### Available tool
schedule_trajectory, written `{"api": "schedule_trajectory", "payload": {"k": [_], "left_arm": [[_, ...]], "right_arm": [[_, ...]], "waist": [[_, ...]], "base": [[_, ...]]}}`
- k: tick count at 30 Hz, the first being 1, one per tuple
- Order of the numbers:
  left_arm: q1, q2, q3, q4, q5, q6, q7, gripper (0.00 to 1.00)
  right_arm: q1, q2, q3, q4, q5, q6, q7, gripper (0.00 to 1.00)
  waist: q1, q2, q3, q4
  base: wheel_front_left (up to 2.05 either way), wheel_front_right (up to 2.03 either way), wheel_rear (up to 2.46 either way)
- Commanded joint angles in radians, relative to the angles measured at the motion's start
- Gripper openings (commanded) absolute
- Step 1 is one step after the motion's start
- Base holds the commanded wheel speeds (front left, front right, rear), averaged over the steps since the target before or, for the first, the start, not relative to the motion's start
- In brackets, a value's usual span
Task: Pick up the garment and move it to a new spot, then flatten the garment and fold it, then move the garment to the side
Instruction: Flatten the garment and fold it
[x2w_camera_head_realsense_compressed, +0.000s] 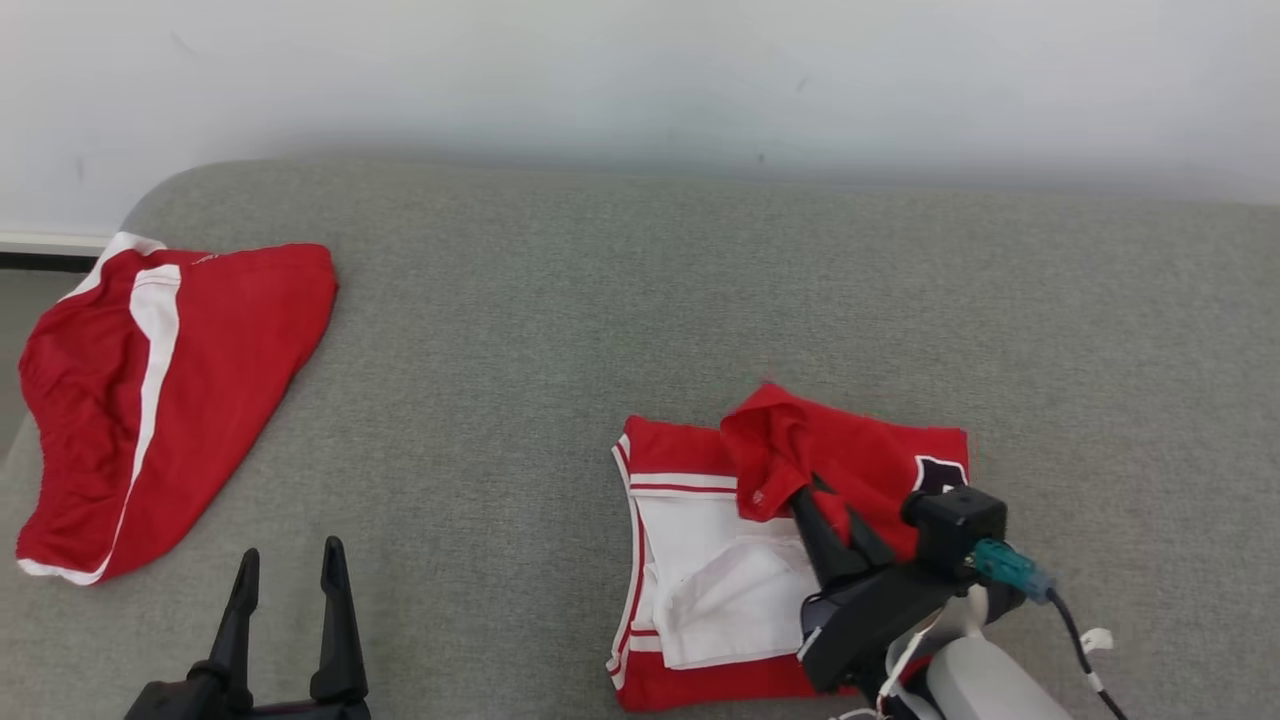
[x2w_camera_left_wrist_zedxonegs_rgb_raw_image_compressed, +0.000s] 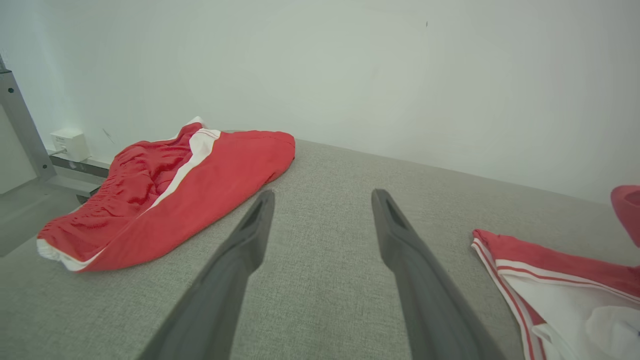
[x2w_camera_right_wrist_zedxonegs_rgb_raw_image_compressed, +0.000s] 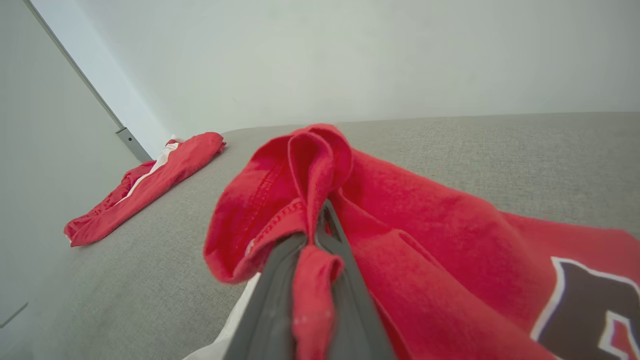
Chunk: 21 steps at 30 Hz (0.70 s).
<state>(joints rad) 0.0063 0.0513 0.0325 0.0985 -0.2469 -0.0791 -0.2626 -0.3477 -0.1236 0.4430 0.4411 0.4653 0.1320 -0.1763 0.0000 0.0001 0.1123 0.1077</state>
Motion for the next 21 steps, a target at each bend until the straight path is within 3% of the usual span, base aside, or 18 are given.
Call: {"api": "schedule_trajectory", "payload": {"k": [1,13,14,15,21], "left_arm": [[-0.013,-0.001,0.001,0.002,-0.004,0.0,-0.003,1.0],[-0.018,-0.002,0.007,0.024,-0.01,-0.008,-0.003,1.0],[-0.019,-0.002,0.006,0.025,-0.011,-0.008,-0.003,1.0],[-0.02,-0.002,0.004,0.027,-0.011,-0.009,-0.003,1.0],[-0.017,-0.001,0.015,0.038,-0.011,-0.014,-0.003,1.0]], "right_arm": [[-0.005,0.008,0.006,0.003,-0.007,-0.003,-0.003,0.0],[-0.046,0.069,0.049,0.133,0.007,-0.003,-0.038,0.0],[-0.053,0.07,0.053,0.149,0.004,-0.003,-0.041,0.4],[-0.06,0.072,0.057,0.16,0.003,-0.003,-0.045,1.0],[-0.077,0.073,0.061,0.155,0.014,-0.003,-0.072,1.0]], "waist": [[0.0,-0.0001,0.002,0.015],[0.0,-0.0001,0.001,0.047],[0.0,-0.0001,0.001,0.048],[0.0,-0.0001,0.001,0.049],[0.0,-0.0001,-0.002,0.036]], "base": [[0.0,0.0,0.0],[0.0,0.0,0.0],[0.0,0.0,0.0],[0.0,0.0,0.0],[0.0,0.0,0.0]]}}
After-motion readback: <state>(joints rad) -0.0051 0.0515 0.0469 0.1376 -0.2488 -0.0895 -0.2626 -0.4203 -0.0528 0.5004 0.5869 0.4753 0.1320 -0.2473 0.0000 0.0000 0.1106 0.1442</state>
